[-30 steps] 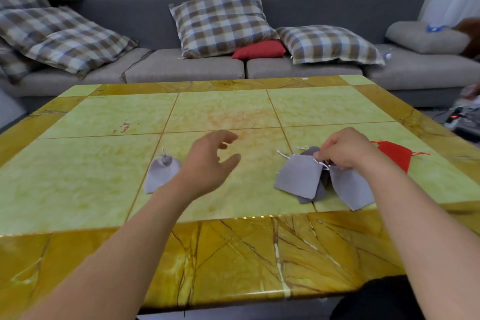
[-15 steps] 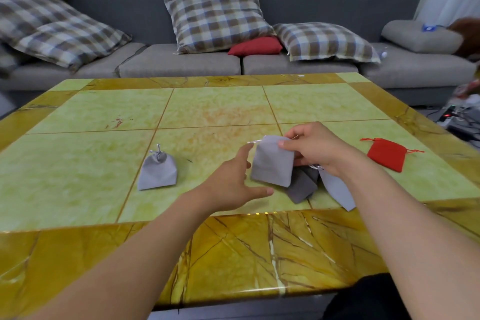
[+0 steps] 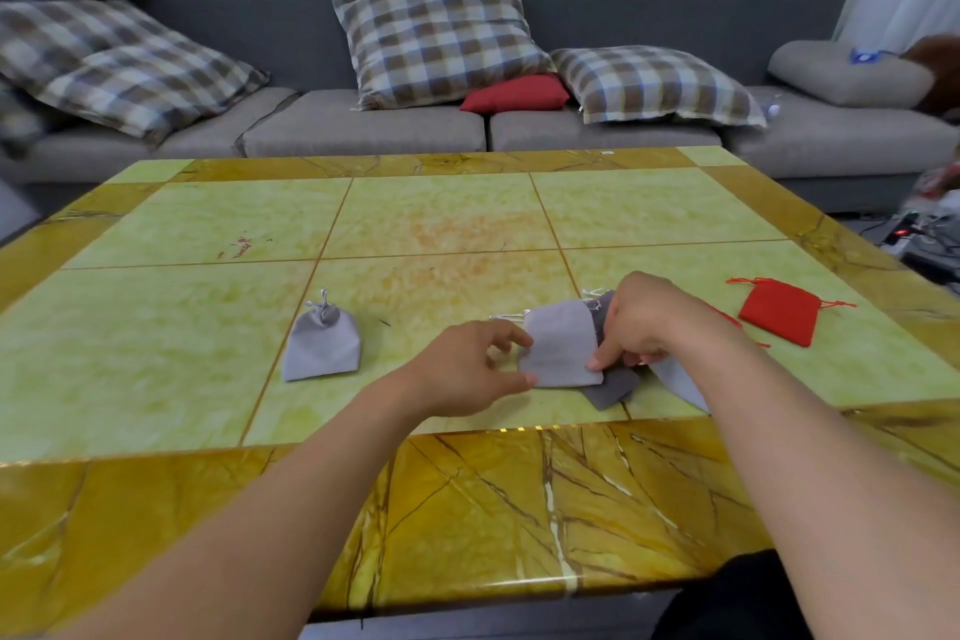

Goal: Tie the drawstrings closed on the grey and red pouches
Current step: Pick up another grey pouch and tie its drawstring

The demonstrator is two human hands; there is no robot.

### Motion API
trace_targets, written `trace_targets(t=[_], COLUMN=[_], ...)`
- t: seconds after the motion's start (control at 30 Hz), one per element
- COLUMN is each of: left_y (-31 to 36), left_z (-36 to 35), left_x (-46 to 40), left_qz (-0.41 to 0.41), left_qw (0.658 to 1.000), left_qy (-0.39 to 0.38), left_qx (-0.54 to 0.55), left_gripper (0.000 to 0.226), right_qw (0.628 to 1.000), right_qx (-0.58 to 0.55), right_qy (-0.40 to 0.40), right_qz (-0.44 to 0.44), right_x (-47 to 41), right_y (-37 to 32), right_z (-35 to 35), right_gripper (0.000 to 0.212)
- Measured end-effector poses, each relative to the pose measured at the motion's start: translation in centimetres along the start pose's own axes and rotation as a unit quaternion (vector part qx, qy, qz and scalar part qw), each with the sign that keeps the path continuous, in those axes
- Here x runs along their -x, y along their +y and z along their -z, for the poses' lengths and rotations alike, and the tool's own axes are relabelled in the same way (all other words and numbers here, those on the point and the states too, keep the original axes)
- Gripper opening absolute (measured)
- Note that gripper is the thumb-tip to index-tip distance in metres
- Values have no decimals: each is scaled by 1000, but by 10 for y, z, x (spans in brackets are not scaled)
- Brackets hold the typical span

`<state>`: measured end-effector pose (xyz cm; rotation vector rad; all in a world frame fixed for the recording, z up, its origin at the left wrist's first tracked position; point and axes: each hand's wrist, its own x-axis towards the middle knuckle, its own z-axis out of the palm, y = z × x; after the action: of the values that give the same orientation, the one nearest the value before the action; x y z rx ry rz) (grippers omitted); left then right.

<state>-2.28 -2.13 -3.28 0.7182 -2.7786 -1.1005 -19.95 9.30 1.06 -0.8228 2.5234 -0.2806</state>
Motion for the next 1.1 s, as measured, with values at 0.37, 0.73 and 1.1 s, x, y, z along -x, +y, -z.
trace_targets(t=[0.37, 0.73, 1.1], left_y=[6, 11, 35], left_z=[-15, -30, 17], left_x=[2, 2, -3], left_qz=[-64, -95, 28], left_qw=[977, 962, 845], left_qy=[-23, -87, 72], left_qx=[-203, -242, 530], left_gripper=[71, 61, 37], right_qw=[981, 935, 798], right_qx=[-174, -112, -519], right_qy=[84, 331, 164], right_qz=[21, -59, 258], right_x=[11, -9, 25], right_y=[24, 44, -39], right_z=[28, 35, -3], right_gripper=[32, 13, 28])
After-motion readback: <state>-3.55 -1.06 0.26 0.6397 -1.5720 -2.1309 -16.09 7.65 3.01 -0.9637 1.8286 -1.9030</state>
